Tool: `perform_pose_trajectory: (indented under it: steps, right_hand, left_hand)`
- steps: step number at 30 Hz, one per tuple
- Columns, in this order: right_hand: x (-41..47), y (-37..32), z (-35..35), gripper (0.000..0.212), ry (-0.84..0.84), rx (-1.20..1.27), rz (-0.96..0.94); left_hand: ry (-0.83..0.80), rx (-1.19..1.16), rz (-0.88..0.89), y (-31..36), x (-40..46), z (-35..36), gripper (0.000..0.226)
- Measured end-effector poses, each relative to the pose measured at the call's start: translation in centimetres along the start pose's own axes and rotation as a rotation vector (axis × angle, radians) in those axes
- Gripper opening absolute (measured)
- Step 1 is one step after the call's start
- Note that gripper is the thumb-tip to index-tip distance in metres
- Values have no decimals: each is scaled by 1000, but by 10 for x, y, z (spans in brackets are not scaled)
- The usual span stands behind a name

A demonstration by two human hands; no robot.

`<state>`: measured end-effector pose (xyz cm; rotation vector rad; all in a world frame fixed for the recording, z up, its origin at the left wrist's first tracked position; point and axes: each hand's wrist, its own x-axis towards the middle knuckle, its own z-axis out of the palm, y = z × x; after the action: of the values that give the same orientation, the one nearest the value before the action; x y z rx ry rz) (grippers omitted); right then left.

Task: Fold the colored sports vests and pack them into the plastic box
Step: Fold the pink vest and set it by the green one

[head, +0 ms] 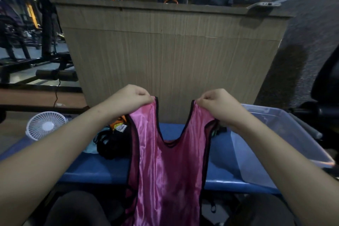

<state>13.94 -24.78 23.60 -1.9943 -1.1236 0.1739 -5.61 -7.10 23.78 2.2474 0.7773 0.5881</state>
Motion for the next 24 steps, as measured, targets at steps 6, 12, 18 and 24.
perform_pose_trajectory:
  steps: [6, 12, 18, 24]
  right_hand:
    - [-17, -21, 22, 16, -215, 438, 147]
    - [-22, -34, 38, 16, -274, 577, 153]
    - [-27, -35, 43, 17, -269, 619, 149]
    - [-32, -36, 45, 22, -284, 690, 132]
  left_hand:
    - [-38, -141, -9, 14, 4, 26, 16]
    - [-54, -178, 6, 23, 4, 45, 19]
    - [-87, -169, -11, 29, -3, 46, 14]
    - [-179, -172, 39, 34, -12, 45, 18]
